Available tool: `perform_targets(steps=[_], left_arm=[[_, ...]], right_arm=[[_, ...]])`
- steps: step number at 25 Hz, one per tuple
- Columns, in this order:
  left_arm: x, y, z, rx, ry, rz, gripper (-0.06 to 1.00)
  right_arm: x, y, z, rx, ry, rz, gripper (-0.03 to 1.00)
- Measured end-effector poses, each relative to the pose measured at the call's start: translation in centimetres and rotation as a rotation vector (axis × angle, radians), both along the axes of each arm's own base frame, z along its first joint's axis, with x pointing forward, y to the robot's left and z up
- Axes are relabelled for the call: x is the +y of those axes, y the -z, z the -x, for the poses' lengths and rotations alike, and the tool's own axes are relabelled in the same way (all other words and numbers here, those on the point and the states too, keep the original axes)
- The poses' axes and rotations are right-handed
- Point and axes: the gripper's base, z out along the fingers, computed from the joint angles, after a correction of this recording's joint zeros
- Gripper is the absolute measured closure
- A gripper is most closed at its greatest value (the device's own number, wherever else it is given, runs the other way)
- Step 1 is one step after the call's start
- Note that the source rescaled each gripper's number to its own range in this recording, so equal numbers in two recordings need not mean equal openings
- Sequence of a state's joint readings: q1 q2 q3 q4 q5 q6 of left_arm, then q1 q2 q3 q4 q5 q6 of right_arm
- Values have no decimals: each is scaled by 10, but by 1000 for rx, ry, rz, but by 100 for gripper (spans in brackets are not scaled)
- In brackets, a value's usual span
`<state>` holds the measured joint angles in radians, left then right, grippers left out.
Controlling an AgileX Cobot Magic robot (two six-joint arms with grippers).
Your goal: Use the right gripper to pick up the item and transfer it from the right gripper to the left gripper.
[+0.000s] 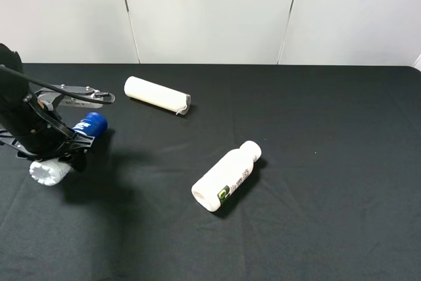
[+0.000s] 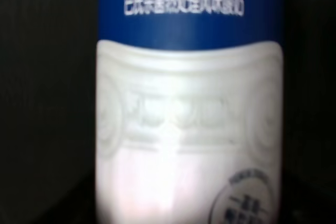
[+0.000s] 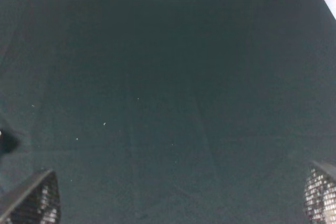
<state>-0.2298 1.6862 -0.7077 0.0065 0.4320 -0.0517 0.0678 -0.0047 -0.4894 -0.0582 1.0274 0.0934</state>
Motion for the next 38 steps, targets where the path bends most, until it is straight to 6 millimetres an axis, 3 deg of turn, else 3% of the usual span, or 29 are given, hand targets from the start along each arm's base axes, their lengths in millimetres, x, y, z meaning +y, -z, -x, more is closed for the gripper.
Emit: perform_targets(steps=[2,3,5,7,20,24,27,32,38], left_arm=[[0,0,-2,-25,2,5,33],[-1,0,-3,-32,2,6,21],[-1,-1,-4,-45,3,9,5],[-1,-1,-4,-49,3,10,-1],[-1,-1,-4,-45,7,8,-5],[-3,-10,-11,-15,13,3,-5],[-4,-25,-18,4,16,1,-5],[-6,-67,-22,-67,21,19,-5],[-2,-126,-4,-199,24,50,-5]], right_arm=[[0,0,0,0,0,0,-3],[0,0,0,0,0,0,-3],[0,0,0,0,0,0,-3],[0,0,0,0,0,0,-3],[0,0,0,0,0,0,-3],[0,0,0,0,0,0,-3],[0,0,0,0,0,0,-3],[0,0,0,0,0,0,-3],[0,0,0,0,0,0,-3]])
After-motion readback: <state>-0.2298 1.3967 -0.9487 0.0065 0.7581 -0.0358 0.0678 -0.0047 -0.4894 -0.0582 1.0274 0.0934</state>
